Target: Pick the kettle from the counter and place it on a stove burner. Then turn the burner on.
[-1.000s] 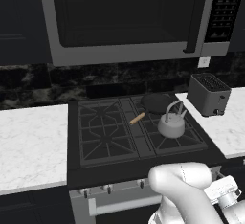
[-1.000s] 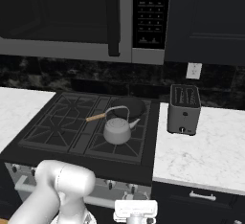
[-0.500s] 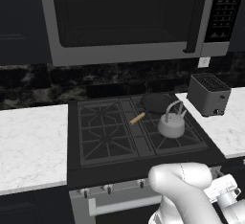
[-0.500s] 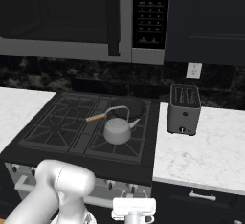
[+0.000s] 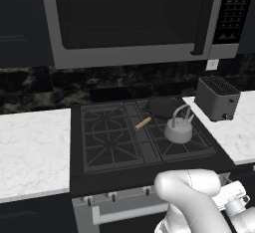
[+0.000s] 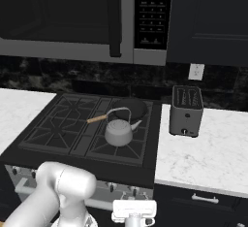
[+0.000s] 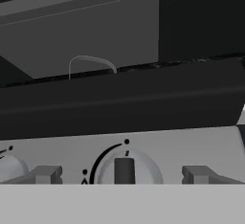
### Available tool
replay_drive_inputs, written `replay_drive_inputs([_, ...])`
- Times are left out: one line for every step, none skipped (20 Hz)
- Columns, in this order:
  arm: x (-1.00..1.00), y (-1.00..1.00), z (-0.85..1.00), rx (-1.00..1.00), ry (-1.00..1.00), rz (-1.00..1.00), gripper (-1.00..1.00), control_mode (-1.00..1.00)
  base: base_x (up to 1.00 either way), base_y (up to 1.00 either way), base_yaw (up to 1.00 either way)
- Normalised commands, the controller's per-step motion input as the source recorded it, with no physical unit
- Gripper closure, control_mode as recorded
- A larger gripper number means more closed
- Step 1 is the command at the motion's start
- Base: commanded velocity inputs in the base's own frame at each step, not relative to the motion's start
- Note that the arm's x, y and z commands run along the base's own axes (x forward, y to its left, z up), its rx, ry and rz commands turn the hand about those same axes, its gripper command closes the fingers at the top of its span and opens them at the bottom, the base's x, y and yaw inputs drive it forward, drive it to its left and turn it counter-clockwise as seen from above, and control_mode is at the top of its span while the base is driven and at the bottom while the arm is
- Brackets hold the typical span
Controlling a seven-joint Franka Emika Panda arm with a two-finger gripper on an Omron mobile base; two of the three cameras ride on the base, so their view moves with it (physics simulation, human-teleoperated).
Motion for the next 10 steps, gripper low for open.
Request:
replay_drive_inputs([0.00,0.03,0.00,0.00,0.00,0.00,-1.00,-1.00,0.00,0.00,0.00])
replay_drive_inputs([0.00,0.00,0.00,0.00,0.00,0.00,-1.00,-1.00,0.00,0.00,0.00])
replay_drive_inputs([0.00,0.00,0.00,0.00,0.00,0.00,-1.00,-1.00,0.00,0.00,0.00])
replay_drive_inputs([0.00,0.00,0.00,0.00,0.00,0.00,-1.00,-1.00,0.00,0.00,0.00])
replay_drive_inputs([0.00,0.00,0.00,0.00,0.00,0.00,-1.00,-1.00,0.00,0.00,0.00])
replay_drive_inputs([0.00,0.00,0.00,0.00,0.00,0.00,1.00,-1.00,0.00,0.00,0.00])
replay_drive_inputs([0.00,0.00,0.00,0.00,0.00,0.00,1.00,-1.00,0.00,0.00,0.00])
replay_drive_inputs([0.00,0.00,0.00,0.00,0.00,0.00,1.00,-1.00,0.00,0.00,0.00])
replay_drive_inputs([0.09,0.00,0.00,0.00,0.00,0.00,1.00,-1.00,0.00,0.00,0.00])
replay_drive_inputs([0.16,0.00,0.00,0.00,0.01,0.00,1.00,-1.00,0.00,0.00,0.00])
